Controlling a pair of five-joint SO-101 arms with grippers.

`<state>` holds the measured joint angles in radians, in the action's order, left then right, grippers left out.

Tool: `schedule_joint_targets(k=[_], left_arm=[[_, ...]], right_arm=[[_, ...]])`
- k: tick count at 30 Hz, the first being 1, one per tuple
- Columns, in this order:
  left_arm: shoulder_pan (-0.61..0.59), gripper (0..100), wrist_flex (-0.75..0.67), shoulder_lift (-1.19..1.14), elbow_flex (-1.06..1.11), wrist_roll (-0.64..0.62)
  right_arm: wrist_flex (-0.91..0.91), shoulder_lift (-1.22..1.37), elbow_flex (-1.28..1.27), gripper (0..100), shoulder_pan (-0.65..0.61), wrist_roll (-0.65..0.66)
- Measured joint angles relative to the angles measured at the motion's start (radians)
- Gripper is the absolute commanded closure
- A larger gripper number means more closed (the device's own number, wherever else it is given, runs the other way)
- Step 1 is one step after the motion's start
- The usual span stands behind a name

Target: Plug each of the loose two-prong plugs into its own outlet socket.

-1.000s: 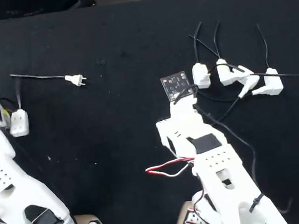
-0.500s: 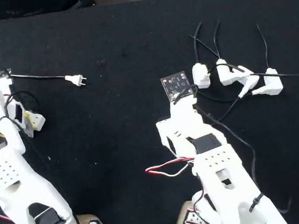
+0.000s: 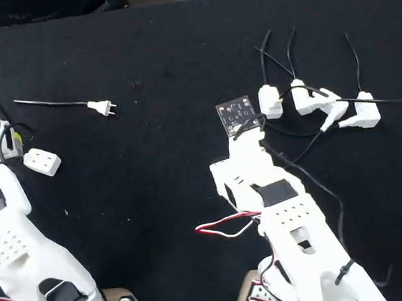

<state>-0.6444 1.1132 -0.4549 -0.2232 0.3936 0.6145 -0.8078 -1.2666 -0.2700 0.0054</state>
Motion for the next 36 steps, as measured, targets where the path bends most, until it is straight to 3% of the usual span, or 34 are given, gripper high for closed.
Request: schedule_joint_targets(k=[5,17,24,27,33,36], left_arm=[[-0.003,85,-0.028,-0.066,0.000,-0.028],[0.138,85,0.321,-0.069,-0.002,-0.034],[0.150,85,0.394,-0.025,0.051,-0.034],[0.161,85,0.345,0.072,0.166,-0.034],[0.250,85,0.041,0.301,0.505,-0.034],[0.284,85,-0.017,0.397,0.606,-0.032]], right_arm=[[0.000,0.000,0.000,98.1,0.000,0.000],[0.000,0.000,0.000,98.1,0.000,0.000],[0.000,0.000,0.000,98.1,0.000,0.000],[0.000,0.000,0.000,98.1,0.000,0.000],[0.000,0.000,0.000,98.1,0.000,0.000],[0.000,0.000,0.000,98.1,0.000,0.000]])
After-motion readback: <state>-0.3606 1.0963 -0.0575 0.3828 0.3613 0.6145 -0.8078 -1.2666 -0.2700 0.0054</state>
